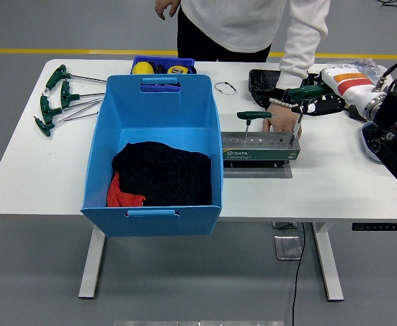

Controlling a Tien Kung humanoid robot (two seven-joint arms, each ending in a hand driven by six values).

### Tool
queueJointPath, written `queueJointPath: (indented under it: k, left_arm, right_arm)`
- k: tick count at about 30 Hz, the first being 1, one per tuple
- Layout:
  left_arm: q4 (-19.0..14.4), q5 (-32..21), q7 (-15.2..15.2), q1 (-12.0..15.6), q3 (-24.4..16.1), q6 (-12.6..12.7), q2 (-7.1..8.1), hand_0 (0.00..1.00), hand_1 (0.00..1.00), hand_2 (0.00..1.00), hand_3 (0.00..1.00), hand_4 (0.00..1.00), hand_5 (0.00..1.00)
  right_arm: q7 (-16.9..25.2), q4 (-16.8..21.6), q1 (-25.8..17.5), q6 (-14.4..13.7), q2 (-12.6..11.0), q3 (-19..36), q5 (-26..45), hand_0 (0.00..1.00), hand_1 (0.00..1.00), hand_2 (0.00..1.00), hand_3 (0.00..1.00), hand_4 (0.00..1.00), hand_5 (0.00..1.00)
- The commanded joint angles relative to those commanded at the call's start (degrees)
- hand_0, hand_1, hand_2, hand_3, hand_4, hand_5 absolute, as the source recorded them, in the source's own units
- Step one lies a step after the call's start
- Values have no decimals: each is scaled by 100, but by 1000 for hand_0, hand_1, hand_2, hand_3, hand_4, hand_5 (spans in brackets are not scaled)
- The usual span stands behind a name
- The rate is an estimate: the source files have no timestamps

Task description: Lift tool from toolbox,place it in box,lift tool from toolbox,place it in box

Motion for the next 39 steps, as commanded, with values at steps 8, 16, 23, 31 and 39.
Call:
queueJointPath:
  k: [8, 16, 23, 31, 39]
  left_arm:
    - [0, 15, -4, 3, 11, -5, 14, 629, 630, 715, 791, 859, 772]
    - [0, 47, -3, -3, -20, 0, 18, 623, 627, 713, 791, 859, 770]
    - [0, 100, 23, -14, -34, 0, 19, 625, 626, 713, 790, 860, 773]
    - [0, 102, 22, 3, -57, 7, 13, 624, 625, 712, 789, 859, 772]
    - [0, 155, 29, 35, -134, 14, 14, 614, 618, 707, 788, 858, 771]
  right_arm:
    - [-70, -141, 84, -57, 131, 43, 18, 125, 66, 96, 121, 998, 745]
    - [-238, -167, 59, -124, 186, -9, 70, 77, 38, 77, 80, 998, 720]
    - [-224, -156, 73, -175, 182, -88, 298, 36, 2, 46, 36, 998, 701]
    - [-340, -148, 74, -363, 159, -157, 445, 2, 2, 6, 8, 998, 688]
    - [-507, 143, 94, -247, -15, -108, 276, 2, 2, 2, 2, 929, 684]
